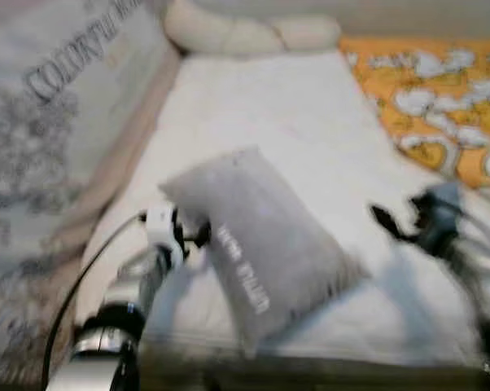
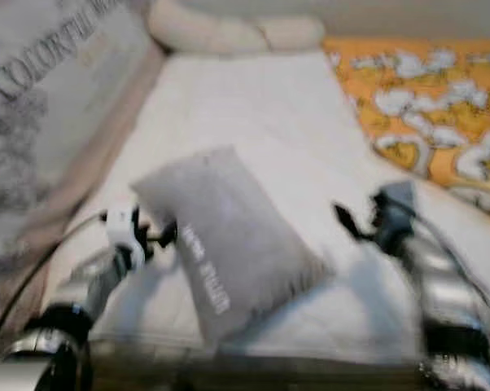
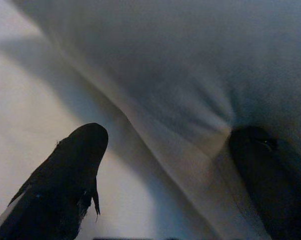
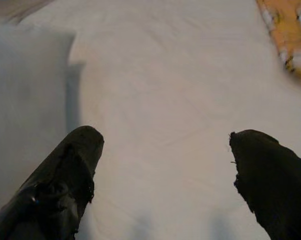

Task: Clean up the room

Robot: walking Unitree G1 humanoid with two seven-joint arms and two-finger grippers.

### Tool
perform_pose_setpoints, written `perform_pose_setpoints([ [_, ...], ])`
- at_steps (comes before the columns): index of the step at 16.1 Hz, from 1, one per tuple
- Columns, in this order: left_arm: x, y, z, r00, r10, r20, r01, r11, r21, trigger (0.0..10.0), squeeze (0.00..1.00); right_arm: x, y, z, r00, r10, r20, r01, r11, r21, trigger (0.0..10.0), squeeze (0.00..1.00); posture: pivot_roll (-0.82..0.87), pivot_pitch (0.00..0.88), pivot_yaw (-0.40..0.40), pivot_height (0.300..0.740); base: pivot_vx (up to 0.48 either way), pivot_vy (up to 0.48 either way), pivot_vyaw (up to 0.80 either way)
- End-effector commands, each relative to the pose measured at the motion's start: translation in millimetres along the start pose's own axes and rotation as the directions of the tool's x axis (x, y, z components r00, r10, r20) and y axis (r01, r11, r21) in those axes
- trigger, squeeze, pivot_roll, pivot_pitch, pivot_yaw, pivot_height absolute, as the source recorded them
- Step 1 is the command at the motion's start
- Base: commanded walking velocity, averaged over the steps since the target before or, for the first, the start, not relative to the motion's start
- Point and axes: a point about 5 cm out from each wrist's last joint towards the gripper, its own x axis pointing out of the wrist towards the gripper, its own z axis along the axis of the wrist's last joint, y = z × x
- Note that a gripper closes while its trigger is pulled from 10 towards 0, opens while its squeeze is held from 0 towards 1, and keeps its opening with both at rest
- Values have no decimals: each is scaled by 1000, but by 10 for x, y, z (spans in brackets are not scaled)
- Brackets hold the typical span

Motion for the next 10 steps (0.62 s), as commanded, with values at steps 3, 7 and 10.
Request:
perform_pose_setpoints([
  [3, -12, -60, -319, 999, -38, -33, 27, 959, -283, 10000, 39, 276, 333, -362, 994, 95, -46, -76, 945, 318, 10000, 0, 12, 0, 70, 740, 0, 0, 0],
  [7, 15, -233, -343, 992, -117, 57, 130, 881, -454, 10000, 0, 328, 728, -631, 938, 337, -84, -273, 864, 423, 10000, 0, 31, 0, 40, 740, 0, 0, 0],
  [10, -54, -310, -499, 959, -282, -34, 250, 895, -370, 10000, 0, 318, 722, -704, 928, 359, -97, -284, 853, 438, 10000, 0, 40, 0, 27, 740, 0, 0, 0],
])
